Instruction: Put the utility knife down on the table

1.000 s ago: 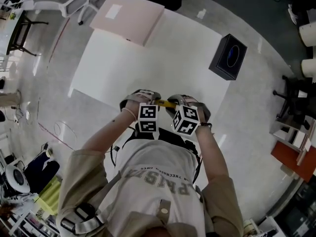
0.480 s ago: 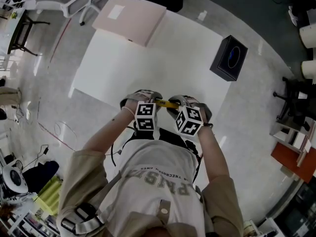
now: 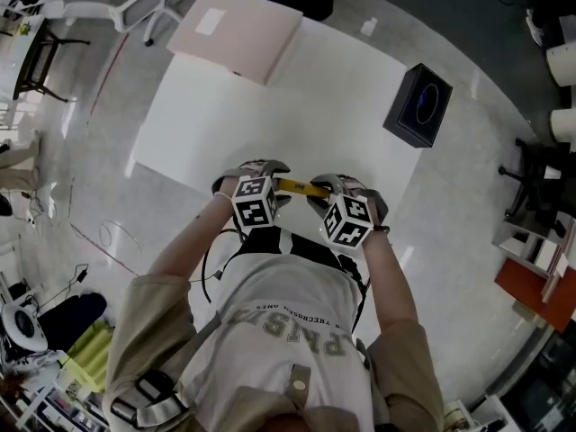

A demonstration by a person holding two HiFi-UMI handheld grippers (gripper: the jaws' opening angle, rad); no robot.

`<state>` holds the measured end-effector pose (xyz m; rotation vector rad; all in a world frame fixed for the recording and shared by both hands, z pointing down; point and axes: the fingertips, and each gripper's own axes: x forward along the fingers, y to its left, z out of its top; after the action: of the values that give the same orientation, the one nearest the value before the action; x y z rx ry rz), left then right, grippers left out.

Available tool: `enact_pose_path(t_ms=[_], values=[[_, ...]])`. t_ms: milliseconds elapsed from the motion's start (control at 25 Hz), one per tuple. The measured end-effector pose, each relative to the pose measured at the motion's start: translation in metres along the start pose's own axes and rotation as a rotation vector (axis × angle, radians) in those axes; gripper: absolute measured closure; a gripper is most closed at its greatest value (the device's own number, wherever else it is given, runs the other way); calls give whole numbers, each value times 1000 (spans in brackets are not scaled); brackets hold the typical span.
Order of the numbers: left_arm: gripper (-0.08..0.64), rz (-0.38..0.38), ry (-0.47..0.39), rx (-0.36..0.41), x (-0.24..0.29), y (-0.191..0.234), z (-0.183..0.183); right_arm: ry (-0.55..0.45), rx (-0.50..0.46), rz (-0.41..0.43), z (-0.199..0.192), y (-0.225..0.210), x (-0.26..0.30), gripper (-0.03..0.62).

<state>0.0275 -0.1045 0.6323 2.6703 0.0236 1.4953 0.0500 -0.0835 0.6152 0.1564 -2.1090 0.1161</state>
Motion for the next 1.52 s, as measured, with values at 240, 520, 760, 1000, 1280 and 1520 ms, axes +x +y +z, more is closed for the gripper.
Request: enact_pose_path(t_ms=[240, 520, 760, 1000, 1280, 1520], values=[[259, 32, -10, -49, -7, 9, -18, 6, 20, -14, -14, -5, 7, 460], [261, 52, 19, -59, -6, 11, -34, 29, 19, -20, -26, 0, 18, 460], [296, 63, 22, -74, -2, 12, -38, 85, -6, -30, -35, 0, 25, 460], [314, 87, 26, -65, 4, 12, -35, 134, -39, -29, -44, 3, 31, 460], [350, 109, 23, -112, 10, 19, -33, 143, -35, -26, -49, 5, 34, 460], [360, 79, 45, -37, 15, 10, -26, 151, -27, -17, -52, 4, 35, 460]])
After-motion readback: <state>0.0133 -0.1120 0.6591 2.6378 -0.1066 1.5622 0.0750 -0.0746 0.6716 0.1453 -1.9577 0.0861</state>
